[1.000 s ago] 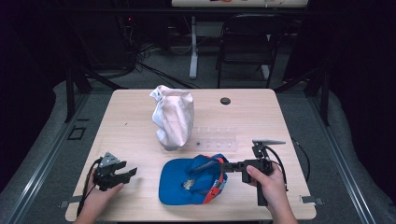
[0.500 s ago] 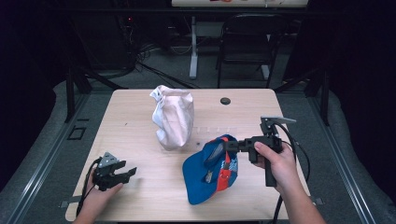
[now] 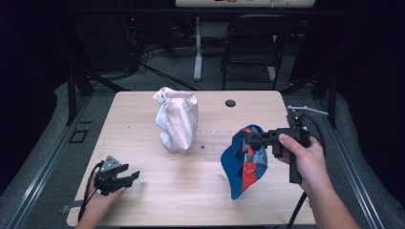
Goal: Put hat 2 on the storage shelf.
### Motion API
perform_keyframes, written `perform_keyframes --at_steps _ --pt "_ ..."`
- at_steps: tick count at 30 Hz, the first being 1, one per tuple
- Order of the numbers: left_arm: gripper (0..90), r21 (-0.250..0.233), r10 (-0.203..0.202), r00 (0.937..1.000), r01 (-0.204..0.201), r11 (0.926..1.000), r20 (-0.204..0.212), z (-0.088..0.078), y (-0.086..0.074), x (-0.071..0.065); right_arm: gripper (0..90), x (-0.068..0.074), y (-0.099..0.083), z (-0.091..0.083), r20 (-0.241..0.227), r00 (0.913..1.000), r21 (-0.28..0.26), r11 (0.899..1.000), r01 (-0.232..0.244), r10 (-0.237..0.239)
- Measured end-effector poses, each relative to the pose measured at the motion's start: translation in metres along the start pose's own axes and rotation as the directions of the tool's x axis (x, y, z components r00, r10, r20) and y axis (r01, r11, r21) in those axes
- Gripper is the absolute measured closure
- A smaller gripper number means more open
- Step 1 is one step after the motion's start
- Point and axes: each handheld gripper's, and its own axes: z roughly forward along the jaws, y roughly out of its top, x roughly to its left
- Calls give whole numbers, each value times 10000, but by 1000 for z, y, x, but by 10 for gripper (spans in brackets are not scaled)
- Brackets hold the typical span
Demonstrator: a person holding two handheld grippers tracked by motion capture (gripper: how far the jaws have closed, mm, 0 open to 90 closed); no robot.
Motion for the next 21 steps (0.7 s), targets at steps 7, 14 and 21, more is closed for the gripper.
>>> perform_keyframes --at_steps 7,14,21 --pt "422 -181 -7 9999 4 9998 -163 -2 1 1 782 9 9 -15 -218 9996 -448 9988 -183 173" --pt "422 -183 -59 9999 57 9998 -120 -1 1 2 783 27 23 -18 -55 9999 -641 9978 -153 150" --pt "422 -193 -10 9999 8 9998 -110 -2 1 1 782 43 40 -24 274 9994 -1046 9944 -180 209"
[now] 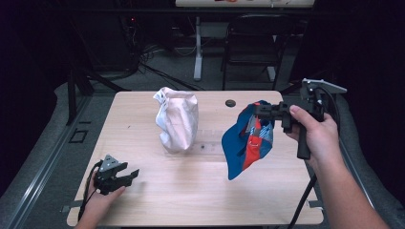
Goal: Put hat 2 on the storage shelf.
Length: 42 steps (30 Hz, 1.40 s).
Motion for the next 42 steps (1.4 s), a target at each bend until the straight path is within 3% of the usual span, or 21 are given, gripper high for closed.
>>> perform_keyframes --at_steps 9,12,19,34,42 --pt "422 4 2 10000 -2 10000 7 1 0 1 783 13 20 -2 307 9995 -596 9982 -69 87" --pt "422 10 -15 10000 15 10000 -4 1 0 1 783 14 29 -1 452 9990 -690 9976 -5 36" --pt "422 39 -42 10000 42 10000 6 2 0 3 783 11 47 13 670 9969 -1028 9941 -353 423" --pt "422 221 1 10000 -3 9998 76 0 1 5 782 -3 64 47 1395 9873 -998 9931 -623 759" --pt "422 68 -28 10000 28 10000 68 2 1 3 782 -6 68 59 1730 9827 -974 9940 -498 662"
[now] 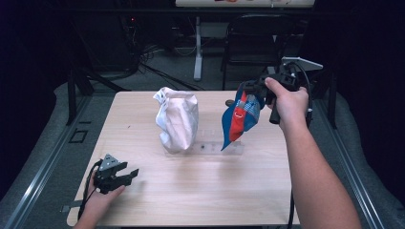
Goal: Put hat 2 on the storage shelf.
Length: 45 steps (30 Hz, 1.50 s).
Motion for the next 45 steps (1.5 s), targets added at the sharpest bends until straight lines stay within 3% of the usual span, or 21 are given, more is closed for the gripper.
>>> perform_keyframes --at_steps 8,14,21,35,45 --pt "422 -6 18 10000 -18 10000 -23 -1 0 1 781 -2 -2 12 26 10000 236 9997 -26 26" --pt "422 -85 -4 10000 3 10000 -50 0 0 0 781 -16 -8 24 387 9992 555 9985 -1 -20" --pt "423 -83 34 10000 -35 10000 -54 0 -1 0 779 -25 -13 29 466 9989 635 9980 -36 7" --pt "422 -88 69 9999 -70 9999 -83 0 0 0 744 -31 -18 23 837 9955 814 9959 384 -452" --pt "422 -52 89 9999 -90 9999 -98 -1 0 1 641 -30 -24 6 1402 9829 467 9924 1142 -1197"
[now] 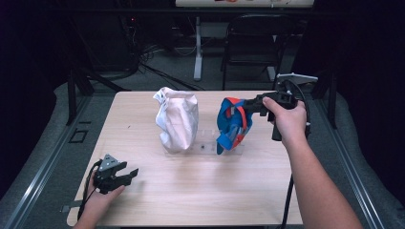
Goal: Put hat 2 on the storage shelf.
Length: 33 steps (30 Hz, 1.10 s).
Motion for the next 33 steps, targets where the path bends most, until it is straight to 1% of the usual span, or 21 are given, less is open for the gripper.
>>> perform_keyframes --at_steps 2,3,5,8,9,10,11,12,13,14,15,17,19,20,21,23,25,29,30,33 --pt "422 1 -12 10000 12 10000 -10 0 0 0 604 0 -1 -3 63 9998 -88 9998 187 -186" --pt "422 0 -19 10000 19 10000 -14 0 0 0 589 0 -2 -4 140 9992 -187 9992 365 -363" --pt "422 3 -30 10000 30 10000 -15 0 0 0 573 1 -4 -6 362 9971 -358 9970 685 -672" --pt "422 46 -42 10000 42 10000 -40 0 0 1 528 2 -7 -9 609 9923 -380 9931 1106 -1082" --pt "422 -60 -55 10000 55 10000 -72 1 -1 1 494 2 -9 -10 862 9839 -505 9856 1614 -1567" --pt "422 -36 -60 10000 60 10000 -70 0 -1 1 494 2 -9 -10 862 9839 -505 9856 1614 -1567" --pt "422 -41 -72 9999 71 10000 -72 0 -1 1 480 3 -11 -11 1019 9791 -620 9812 1828 -1760" --pt "422 -40 -72 9999 72 10000 -74 0 -1 1 466 2 -12 -11 1189 9720 -709 9747 2120 -2028" --pt "422 -35 -71 9999 70 10000 -75 0 -1 1 459 3 -13 -12 1309 9668 -755 9702 2304 -2195" --pt "422 -45 -83 9999 83 10000 -80 0 -1 1 458 3 -14 -13 1403 9634 -822 9670 2412 -2284" --pt "422 -42 -78 9999 77 10000 -86 0 -1 1 456 2 -15 -14 1430 9604 -744 9651 2512 -2390" --pt "422 -48 -86 9999 86 10000 -75 0 -1 1 456 1 -17 -16 1437 9602 -787 9645 2521 -2393" --pt "422 -72 -114 9999 113 9999 -86 0 -1 1 458 -1 -20 -19 1543 9578 -729 9639 2559 -2426" --pt "422 -79 -109 9999 109 9999 -74 0 -1 1 457 -2 -21 -20 1577 9578 -799 9637 2548 -2402" --pt "422 -73 -107 9999 106 9999 -76 0 -1 1 457 -3 -22 -21 1603 9560 -802 9620 2609 -2459" --pt "422 -80 -120 9999 120 9999 -81 1 -1 1 457 -6 -24 -23 1583 9575 -886 9623 2571 -2412" --pt "422 -82 -132 9999 131 9999 -88 1 -1 1 457 -10 -27 -26 1539 9588 -839 9637 2536 -2389" --pt "422 -83 -134 9999 133 9999 -107 1 -1 2 458 -15 -32 -28 1456 9628 -942 9656 2425 -2276" --pt "422 -54 -98 9999 97 9999 -111 0 -1 2 458 -16 -33 -29 1495 9624 -852 9668 2411 -2268" --pt "422 -87 -153 9998 152 9998 -100 0 -1 1 458 -20 -38 -31 1480 9626 -905 9662 2416 -2268"
